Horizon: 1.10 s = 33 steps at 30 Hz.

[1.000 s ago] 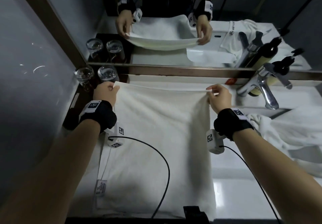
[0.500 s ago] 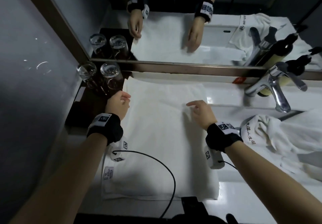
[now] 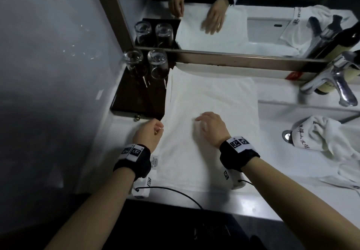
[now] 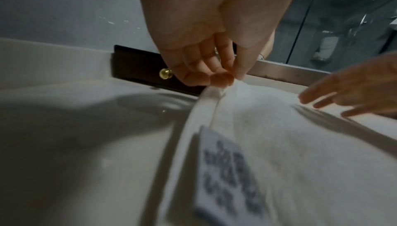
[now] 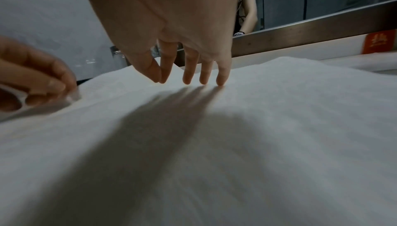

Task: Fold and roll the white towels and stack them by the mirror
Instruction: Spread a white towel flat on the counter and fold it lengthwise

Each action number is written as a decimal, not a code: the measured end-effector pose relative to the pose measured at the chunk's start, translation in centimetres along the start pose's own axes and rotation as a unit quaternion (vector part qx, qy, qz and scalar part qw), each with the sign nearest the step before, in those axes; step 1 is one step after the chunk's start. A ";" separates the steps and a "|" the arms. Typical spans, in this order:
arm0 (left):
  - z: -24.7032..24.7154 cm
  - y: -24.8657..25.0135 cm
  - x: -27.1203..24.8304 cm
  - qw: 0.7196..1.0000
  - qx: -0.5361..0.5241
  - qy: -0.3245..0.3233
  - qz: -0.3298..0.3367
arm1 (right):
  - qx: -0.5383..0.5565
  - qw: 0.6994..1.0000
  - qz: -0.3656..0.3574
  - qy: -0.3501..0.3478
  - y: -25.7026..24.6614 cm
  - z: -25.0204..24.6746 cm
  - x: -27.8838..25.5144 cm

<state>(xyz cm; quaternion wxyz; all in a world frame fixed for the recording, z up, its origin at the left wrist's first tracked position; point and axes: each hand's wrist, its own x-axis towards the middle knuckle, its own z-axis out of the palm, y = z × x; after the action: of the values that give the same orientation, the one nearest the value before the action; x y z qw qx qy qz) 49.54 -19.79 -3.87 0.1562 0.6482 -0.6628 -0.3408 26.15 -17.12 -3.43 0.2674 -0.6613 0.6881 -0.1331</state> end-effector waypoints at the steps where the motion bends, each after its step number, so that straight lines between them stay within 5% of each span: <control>1: -0.1 -0.4 -0.4 1.000 0.006 -0.001 -0.007 | 0.010 1.000 -0.006 -0.002 -0.9 0.0 0.6; 7: -0.6 -0.8 -1.8 0.995 0.077 -0.043 -0.044 | 0.070 0.997 -0.015 -0.003 -5.4 -0.8 4.9; 13: -0.8 -0.5 -2.6 0.980 0.191 -0.043 -0.045 | 0.080 0.995 0.058 -0.014 -7.5 -1.9 10.9; 25: 0.8 -0.4 -2.6 0.983 0.152 0.006 -0.106 | 0.033 0.994 0.100 -0.036 -7.4 -1.2 18.2; 33: 1.6 0.3 -3.2 0.985 0.064 0.048 -0.149 | 0.168 0.978 -0.009 0.125 -5.5 -0.8 16.9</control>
<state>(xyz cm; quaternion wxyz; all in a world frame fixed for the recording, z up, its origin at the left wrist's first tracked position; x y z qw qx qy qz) 48.60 -16.29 -4.06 0.0934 0.7643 -0.5707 -0.2853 30.61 -34.39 -3.03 0.2853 -0.5914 0.6776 -0.3313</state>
